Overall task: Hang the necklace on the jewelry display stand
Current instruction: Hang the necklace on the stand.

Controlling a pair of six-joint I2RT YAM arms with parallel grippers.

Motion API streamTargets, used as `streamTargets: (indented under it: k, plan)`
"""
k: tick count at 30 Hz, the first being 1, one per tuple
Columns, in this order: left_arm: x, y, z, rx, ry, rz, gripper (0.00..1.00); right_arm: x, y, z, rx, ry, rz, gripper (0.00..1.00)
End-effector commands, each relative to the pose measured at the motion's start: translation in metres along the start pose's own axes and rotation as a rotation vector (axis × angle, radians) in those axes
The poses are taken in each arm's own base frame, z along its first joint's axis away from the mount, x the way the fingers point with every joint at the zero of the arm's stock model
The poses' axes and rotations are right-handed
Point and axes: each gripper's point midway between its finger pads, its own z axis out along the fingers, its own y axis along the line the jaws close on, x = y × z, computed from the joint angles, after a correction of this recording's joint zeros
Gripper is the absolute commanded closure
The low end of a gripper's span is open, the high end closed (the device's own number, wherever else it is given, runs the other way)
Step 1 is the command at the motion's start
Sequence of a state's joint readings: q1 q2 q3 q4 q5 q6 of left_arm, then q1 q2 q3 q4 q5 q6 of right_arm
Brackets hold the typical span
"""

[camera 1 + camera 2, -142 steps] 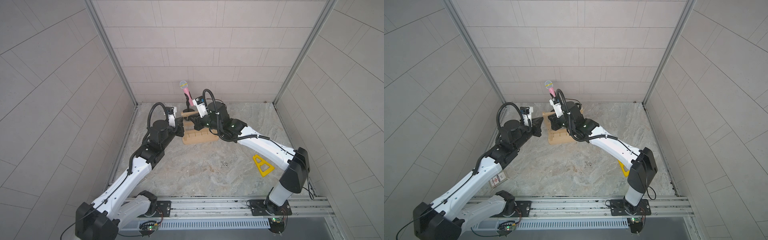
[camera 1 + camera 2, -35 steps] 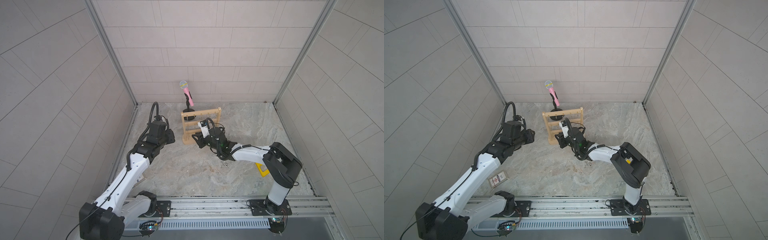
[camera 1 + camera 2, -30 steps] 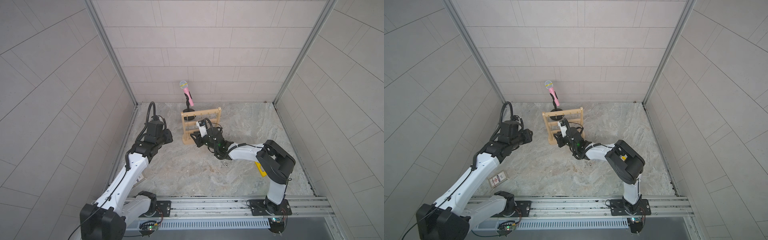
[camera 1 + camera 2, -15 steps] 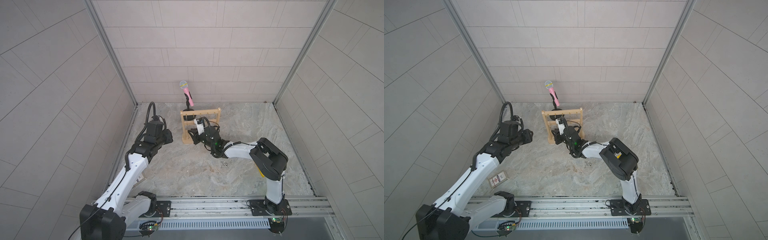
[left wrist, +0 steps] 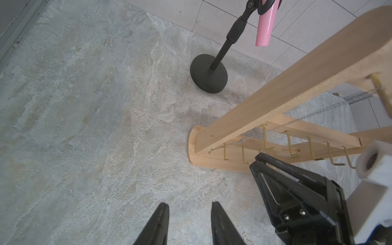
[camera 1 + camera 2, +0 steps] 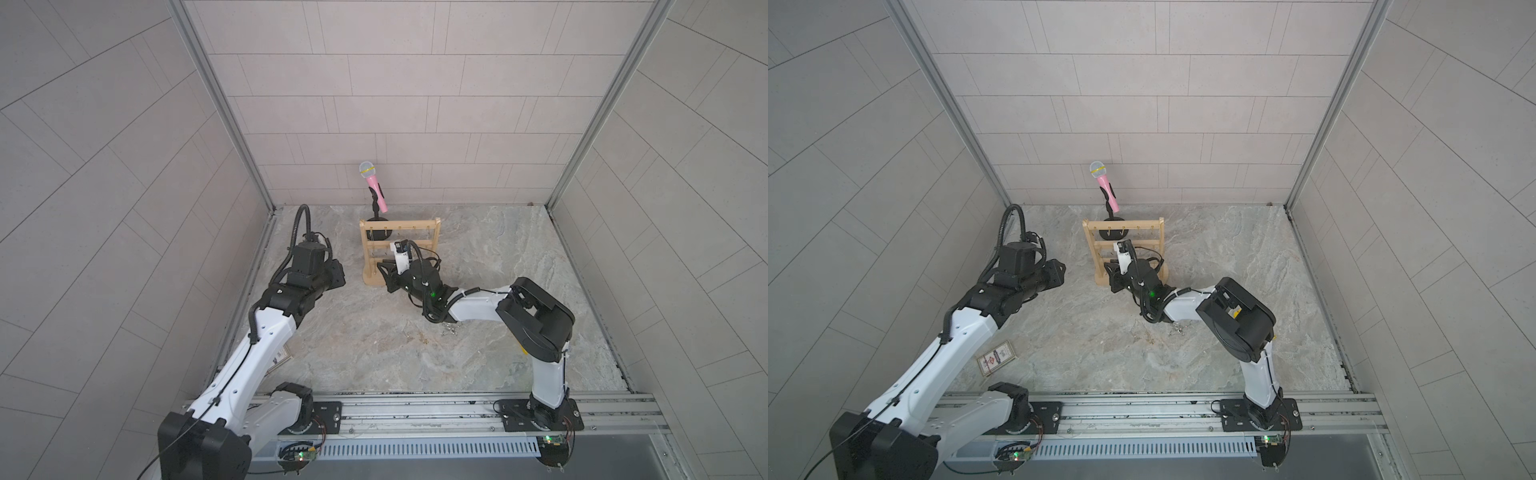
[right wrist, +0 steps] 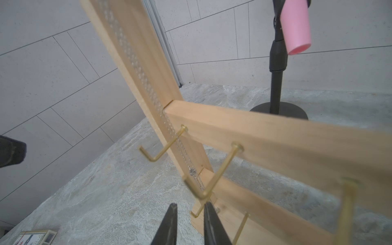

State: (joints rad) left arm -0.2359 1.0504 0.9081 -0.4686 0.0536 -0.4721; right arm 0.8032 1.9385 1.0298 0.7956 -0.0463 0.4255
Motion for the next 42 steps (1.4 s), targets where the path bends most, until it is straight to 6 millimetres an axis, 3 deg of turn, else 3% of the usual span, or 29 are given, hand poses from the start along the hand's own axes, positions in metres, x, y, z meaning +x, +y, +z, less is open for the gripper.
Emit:
streamTargets:
  k: [1,8,17,42]
  plan:
    - [-0.007,0.003,-0.009,-0.018,-0.023,-0.006,0.62,-0.011,0.005,-0.007,0.055,-0.075,-0.029,0.75]
    - [0.0,0.008,-0.009,-0.034,-0.009,-0.02,0.62,-0.002,0.001,-0.004,0.207,-0.16,-0.051,0.76]
    - [0.003,0.012,-0.021,-0.041,-0.02,-0.009,0.62,-0.006,-0.006,0.012,0.262,-0.192,-0.067,0.79]
    - [0.008,0.015,-0.014,-0.034,-0.009,-0.021,0.62,-0.014,-0.015,0.034,0.226,-0.189,-0.047,0.78]
